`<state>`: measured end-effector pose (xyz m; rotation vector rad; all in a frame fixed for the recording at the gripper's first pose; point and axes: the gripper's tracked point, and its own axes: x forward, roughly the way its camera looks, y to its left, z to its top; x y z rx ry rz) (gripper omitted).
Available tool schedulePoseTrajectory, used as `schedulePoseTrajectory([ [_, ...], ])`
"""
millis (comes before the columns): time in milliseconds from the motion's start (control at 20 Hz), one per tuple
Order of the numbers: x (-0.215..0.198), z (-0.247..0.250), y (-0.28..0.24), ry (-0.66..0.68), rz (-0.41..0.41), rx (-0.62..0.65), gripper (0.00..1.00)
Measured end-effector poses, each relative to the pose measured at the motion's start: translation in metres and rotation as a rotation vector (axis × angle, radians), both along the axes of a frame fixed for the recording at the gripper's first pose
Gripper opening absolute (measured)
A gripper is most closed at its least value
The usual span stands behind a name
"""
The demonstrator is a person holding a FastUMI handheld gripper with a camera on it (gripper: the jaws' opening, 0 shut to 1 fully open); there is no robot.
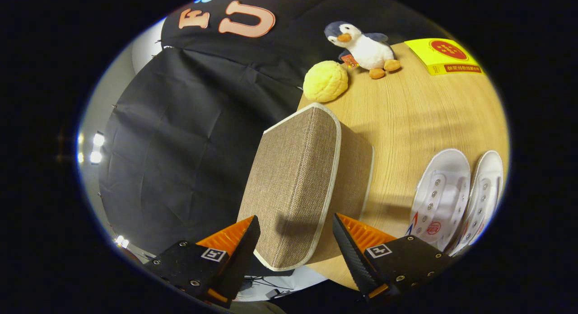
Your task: Open the storage box then place both shoes into the box .Put the left shoe in first, then the right shoe, with the right side of both shoes facing outward in a uniform manner.
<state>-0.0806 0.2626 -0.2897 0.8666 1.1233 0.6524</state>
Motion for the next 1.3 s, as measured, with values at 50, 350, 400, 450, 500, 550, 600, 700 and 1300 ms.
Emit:
schedulePoseTrajectory([
  [50, -0.001, -0.005, 0.001, 0.011, -0.003, 0.004, 0.97],
  [350, 0.002, -0.022, 0.016, 0.082, 0.007, 0.071, 0.97],
  [400, 0.004, -0.023, 0.019, 0.088, 0.003, 0.085, 0.97],
  [450, 0.006, -0.022, 0.022, 0.091, 0.0, 0.101, 0.96],
  [500, 0.007, -0.02, 0.025, 0.093, -0.004, 0.123, 0.96],
  [550, 0.008, -0.019, 0.026, 0.095, -0.01, 0.133, 0.96],
  [600, 0.007, -0.02, 0.025, 0.098, -0.01, 0.134, 0.96],
  [700, 0.007, -0.021, 0.024, 0.114, -0.007, 0.136, 0.94],
  [1300, 0.001, 0.0, -0.004, 0.144, -0.062, 0.235, 0.48],
])
